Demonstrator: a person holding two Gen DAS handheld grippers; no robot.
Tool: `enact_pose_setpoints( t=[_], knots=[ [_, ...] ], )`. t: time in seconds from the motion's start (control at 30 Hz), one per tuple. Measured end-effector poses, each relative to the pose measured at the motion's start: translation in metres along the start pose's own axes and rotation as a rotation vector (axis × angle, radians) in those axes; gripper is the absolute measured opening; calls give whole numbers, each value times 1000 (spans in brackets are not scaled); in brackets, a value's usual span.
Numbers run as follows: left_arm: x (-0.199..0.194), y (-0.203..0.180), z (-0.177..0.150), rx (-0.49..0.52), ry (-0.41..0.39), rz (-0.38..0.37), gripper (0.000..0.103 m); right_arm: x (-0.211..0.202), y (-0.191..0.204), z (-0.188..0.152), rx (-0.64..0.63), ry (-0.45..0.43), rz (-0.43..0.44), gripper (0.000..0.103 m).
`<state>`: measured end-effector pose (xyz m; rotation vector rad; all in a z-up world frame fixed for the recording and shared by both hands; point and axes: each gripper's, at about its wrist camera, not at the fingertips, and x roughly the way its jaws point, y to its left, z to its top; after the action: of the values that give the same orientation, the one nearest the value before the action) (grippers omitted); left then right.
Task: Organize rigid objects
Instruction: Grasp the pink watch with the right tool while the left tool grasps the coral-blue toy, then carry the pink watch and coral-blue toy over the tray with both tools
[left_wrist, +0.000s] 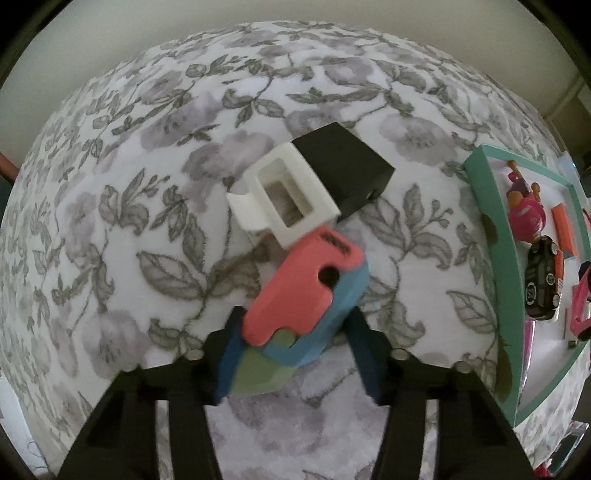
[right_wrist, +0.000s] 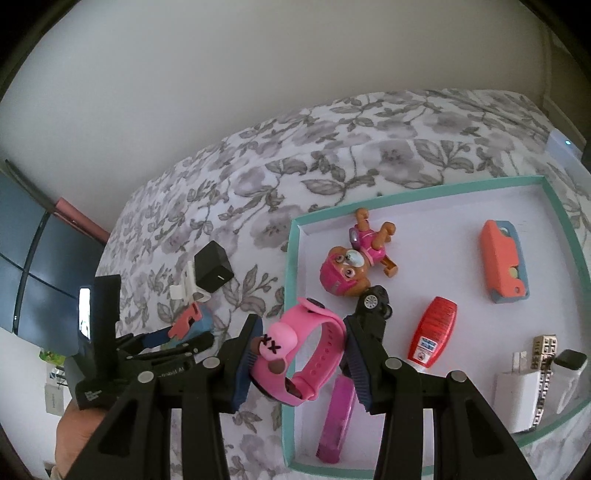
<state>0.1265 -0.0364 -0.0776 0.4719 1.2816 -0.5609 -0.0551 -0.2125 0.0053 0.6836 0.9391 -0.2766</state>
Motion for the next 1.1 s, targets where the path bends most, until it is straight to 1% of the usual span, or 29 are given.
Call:
enact_pose_setpoints(
  t=[0.23, 0.33, 0.43, 0.53, 0.6, 0.67, 0.73, 0.87, 1.1],
  knots=[
    [-9, -16, -8, 11, -1, 21, 50, -15, -4, -6, 10, -17, 5, 47],
    [-14, -17, -11, 2, -3, 14, 50, -23, -9, -9, 27, -28, 12, 47],
    [-27, -21, -16, -6, -19, 5, 49, -31, -14, -13, 44, -35, 11, 47],
    [-46, -26, -20, -12, -47, 5, 48, -37, -20, -15, 58, -39, -7, 47],
    [-57, -30, -22, -4, -71, 30, 47, -41, -25, -17, 73, -39, -21, 47],
    [-68, -33, -22, 0, -94, 37, 47, -47, -30, -18, 83, -41, -43, 47],
    [-77, -32, -23, -1, -119, 22, 47, -53, -34, -18, 92, -50, -56, 47],
    [-96, -36, -27, -4, -166, -5, 47, -69, -42, -15, 109, -86, -49, 47],
    [-126, -50, -22, 1, -255, -33, 47, -99, -56, -9, 129, -157, -52, 47]
  ],
)
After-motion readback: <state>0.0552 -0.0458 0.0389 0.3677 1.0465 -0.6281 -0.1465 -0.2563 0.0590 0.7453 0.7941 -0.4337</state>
